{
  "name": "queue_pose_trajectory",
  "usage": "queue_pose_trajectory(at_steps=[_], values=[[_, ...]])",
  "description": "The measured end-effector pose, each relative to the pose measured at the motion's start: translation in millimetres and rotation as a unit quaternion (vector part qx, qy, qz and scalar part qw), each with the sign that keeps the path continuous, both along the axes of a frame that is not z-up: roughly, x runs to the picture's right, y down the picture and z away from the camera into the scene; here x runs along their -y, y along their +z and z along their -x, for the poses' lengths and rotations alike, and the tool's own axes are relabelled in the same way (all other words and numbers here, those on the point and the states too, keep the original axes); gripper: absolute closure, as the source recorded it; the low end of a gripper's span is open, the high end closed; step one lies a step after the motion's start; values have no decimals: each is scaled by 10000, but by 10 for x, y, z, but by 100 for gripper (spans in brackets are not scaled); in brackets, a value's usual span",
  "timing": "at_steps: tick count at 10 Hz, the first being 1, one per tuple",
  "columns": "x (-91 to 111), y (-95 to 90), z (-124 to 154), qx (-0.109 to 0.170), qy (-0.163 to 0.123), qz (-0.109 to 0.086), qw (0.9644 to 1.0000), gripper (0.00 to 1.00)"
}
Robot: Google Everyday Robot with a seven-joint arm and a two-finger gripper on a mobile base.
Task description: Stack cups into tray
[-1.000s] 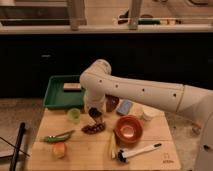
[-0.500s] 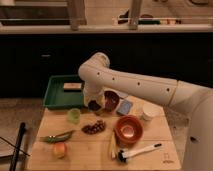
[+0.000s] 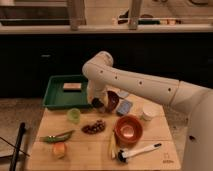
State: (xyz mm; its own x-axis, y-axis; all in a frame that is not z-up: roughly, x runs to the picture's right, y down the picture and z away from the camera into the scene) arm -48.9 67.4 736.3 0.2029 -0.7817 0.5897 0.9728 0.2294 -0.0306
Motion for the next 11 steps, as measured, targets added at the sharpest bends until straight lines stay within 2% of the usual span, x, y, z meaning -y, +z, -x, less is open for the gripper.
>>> queue_pose_trajectory(at_steps=[3,6,9,11], values=[[41,-3,306,186,-160,-12,9997,94],[138,-16,486,245,-262,-54,9993,94],[225,-73,660,300,-356,-115,9989,94],[255,-148,916,435,-469,-151,9978,94]])
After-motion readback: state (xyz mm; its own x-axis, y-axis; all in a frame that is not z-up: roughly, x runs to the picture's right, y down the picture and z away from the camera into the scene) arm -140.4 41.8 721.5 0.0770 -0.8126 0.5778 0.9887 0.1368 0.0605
